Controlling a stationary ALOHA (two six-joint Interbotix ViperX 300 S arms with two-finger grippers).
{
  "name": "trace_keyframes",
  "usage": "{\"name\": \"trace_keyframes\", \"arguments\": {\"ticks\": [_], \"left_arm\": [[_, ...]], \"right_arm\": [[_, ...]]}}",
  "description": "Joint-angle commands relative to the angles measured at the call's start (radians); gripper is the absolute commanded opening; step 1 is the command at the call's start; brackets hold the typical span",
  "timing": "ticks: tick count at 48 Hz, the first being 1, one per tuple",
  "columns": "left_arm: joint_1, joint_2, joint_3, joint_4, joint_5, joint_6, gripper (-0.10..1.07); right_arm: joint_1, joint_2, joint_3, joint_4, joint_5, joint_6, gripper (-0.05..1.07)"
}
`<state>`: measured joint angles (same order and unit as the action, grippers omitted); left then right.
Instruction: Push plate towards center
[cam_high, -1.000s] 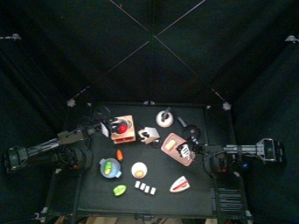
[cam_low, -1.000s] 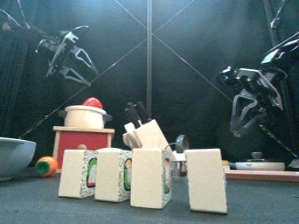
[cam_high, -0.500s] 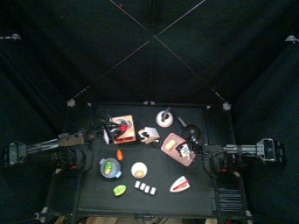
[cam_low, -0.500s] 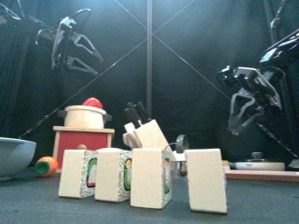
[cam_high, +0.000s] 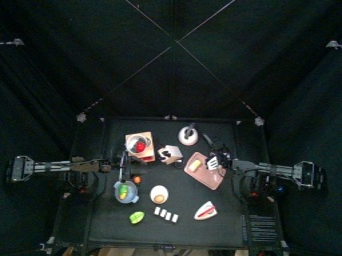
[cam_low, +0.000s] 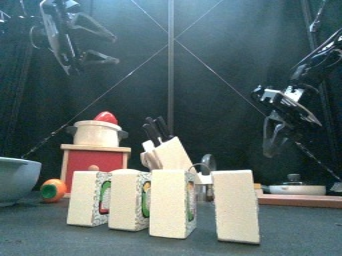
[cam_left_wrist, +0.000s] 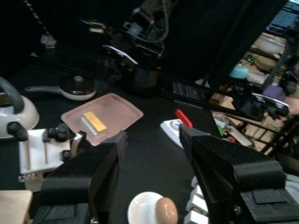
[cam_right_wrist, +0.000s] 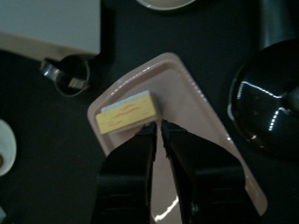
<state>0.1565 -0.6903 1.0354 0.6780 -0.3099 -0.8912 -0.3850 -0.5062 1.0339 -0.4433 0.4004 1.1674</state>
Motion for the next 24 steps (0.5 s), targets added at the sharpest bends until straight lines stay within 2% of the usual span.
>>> {"name": "trace_keyframes", "arguments": {"ticks": [1,7,14,20,24], "left_arm": [[-0.041,0.003,0.003,0.003,-0.026,0.023,0.87],[-0.095,0.014,0.025,0.003,-0.038,0.071,0.87],[-0.115,0.014,0.018,-0.002,-0.044,0.121,0.87],[-0.118,0.014,0.034,-0.018,-0.049,0.140,0.87],[-0.118,0.014,0.046,-0.041,-0.049,0.141,0.87]], "right_arm": [[-0.058,0.006,-0.018,0.002,0.002,0.002,0.50],[-0.094,0.032,-0.011,0.012,0.009,0.000,0.43],[-0.097,0.075,-0.014,0.017,0.017,-0.002,0.40],[-0.077,0.109,-0.009,0.018,0.032,-0.002,0.40],[-0.035,0.118,-0.009,0.028,0.087,-0.003,0.40]]}}
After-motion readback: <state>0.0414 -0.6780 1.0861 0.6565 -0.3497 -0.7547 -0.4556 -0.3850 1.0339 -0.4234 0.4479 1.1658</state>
